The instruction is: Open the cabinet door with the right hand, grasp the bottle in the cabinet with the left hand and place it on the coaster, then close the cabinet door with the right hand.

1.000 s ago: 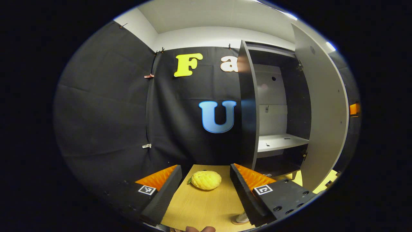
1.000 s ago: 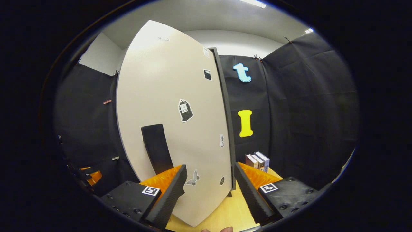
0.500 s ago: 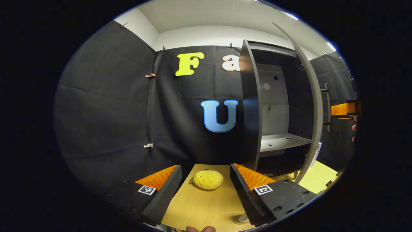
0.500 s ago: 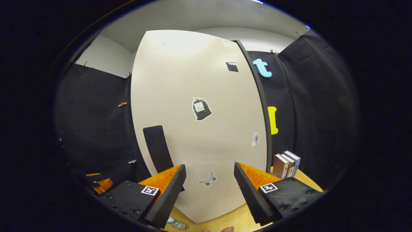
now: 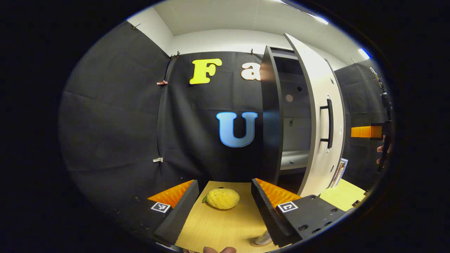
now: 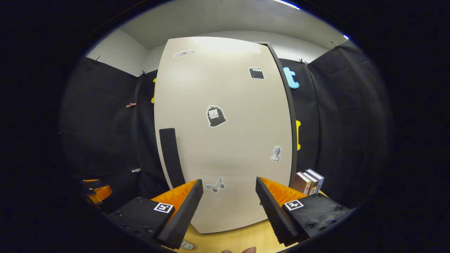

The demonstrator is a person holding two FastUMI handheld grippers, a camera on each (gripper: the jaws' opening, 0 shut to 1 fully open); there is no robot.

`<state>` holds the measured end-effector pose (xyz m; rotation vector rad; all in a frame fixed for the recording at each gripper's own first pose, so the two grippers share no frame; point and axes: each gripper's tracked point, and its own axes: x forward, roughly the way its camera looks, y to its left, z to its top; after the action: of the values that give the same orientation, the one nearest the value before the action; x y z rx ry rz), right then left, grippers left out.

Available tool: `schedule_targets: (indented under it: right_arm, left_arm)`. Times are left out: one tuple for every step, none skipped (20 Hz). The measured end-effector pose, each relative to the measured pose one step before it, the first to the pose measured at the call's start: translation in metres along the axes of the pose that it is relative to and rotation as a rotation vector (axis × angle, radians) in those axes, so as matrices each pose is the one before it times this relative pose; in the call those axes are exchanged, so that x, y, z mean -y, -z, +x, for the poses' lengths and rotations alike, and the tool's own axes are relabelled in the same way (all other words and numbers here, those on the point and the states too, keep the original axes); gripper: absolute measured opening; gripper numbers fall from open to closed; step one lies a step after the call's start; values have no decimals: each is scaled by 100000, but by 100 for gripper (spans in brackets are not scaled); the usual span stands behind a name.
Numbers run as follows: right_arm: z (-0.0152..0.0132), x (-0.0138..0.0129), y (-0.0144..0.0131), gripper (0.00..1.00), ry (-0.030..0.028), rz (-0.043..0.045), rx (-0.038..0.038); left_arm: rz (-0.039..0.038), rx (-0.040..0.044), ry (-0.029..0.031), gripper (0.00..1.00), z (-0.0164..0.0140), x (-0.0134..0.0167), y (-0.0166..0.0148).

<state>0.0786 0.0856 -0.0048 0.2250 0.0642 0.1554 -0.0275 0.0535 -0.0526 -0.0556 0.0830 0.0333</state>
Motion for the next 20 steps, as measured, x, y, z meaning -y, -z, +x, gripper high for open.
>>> schedule_targets:
  right_arm:
    - [-340,699,-55,98,1662,-1303,425]
    - [-312,587,-2,98,1607,-1145,405]
    - [-305,525,-17,98,1399,-823,371]
    - [-394,462,58,98,1320,-715,261]
    - [-268,552,-55,98,1316,-803,160]
    - [-286,610,-129,98,1383,-892,284]
    - [-285,479,-179,98,1190,-802,376]
    - [-258,462,-86,98,1175,-609,589]
    - [-168,411,-146,98,1026,-199,359]
    - [-96,333,-73,98,822,202,179]
    - [-116,287,-3,98,659,455,30]
    - [-74,244,-112,98,526,357,132]
    - [-95,166,-77,98,567,47,128]
    - [-81,180,-17,98,346,-162,-40]
    - [-27,156,56,98,289,-152,-162]
    - [-112,9,160,98,175,22,-221]
    - [-86,47,108,98,298,146,-234]
    - [-102,38,134,98,262,101,-406]
    - [12,70,34,98,265,93,-242]
    - [39,99,-2,98,413,-47,-5]
  left_arm:
    - [229,402,557,94,26,307,-266]
    - [338,501,596,94,-84,328,-185]
    - [391,493,553,94,73,354,-293]
    - [369,504,578,94,-27,258,-127]
    - [336,293,489,94,82,307,-255]
    - [230,284,409,95,26,177,-110]
    - [75,141,455,95,77,218,-236]
    - [-21,196,131,94,-67,199,-130]
    - [-38,188,284,94,31,155,-141]
    - [63,106,118,95,-44,205,-48]
    - [206,-11,78,94,-13,86,-125]
    - [292,-148,-30,95,48,44,-21]
    - [290,-113,-251,95,68,-28,-55]
    - [110,-159,28,95,75,-74,168]
    - [-50,-211,76,94,41,113,-8]
    - [-107,-275,-6,94,67,-11,79]
    - [-50,-200,199,95,43,38,39]
    - [36,-188,-66,95,-75,-5,129]
    - [49,-69,-134,94,10,-80,-40]
    - [-35,110,-62,95,1,-20,31]
